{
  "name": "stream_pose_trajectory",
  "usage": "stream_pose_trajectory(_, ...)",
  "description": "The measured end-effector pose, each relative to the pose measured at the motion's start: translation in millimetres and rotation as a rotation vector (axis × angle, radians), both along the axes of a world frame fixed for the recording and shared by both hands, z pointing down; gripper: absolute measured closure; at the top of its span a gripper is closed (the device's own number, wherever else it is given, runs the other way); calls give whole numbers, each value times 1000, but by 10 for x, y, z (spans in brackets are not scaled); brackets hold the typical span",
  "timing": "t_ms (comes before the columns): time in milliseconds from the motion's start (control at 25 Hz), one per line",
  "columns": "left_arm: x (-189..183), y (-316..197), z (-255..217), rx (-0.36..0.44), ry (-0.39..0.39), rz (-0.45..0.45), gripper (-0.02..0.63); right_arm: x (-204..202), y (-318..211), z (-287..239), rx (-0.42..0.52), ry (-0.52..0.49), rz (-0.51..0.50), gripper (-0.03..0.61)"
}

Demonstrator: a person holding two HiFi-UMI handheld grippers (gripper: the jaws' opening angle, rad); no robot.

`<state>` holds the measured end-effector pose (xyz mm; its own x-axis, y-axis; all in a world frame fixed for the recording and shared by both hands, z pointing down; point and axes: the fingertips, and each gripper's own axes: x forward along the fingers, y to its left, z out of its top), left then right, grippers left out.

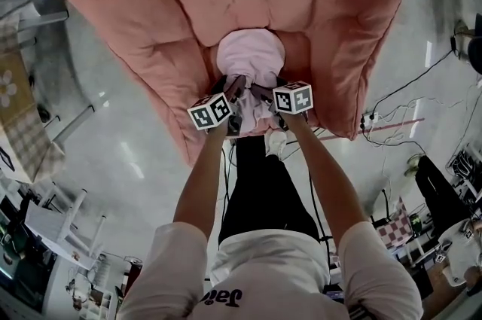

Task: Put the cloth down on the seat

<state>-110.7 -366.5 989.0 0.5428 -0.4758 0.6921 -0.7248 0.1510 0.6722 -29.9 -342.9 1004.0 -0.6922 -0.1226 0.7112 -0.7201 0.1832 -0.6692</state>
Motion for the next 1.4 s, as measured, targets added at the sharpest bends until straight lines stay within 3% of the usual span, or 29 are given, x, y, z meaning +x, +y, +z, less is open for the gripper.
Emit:
stream_pose_trajectory(240, -127, 51, -364, 39, -17, 4, 296, 217, 74, -311, 18, 38, 67, 255)
stream_pose_trajectory(560, -209, 241, -1197, 162, -69, -15, 295, 526, 172, -1065, 163, 31, 86, 255)
stream_pose_trajectory(720, -153, 509, -1740, 225, -97, -7, 296, 559, 252, -1666, 274, 14, 143, 256)
stream_pose_trajectory(920, 51, 803, -2524, 338, -132, 0, 296, 545, 420, -2565, 468, 9, 121, 256)
stream_pose_trajectory(1200, 381, 1087, -3749, 591, -198, 16, 359, 532, 753, -3763, 728, -8, 101, 258)
stream_pose_trajectory(1400, 517, 1310, -4446, 751, -264, 31, 396, 619, 975, -4490, 930, 85, 41, 287)
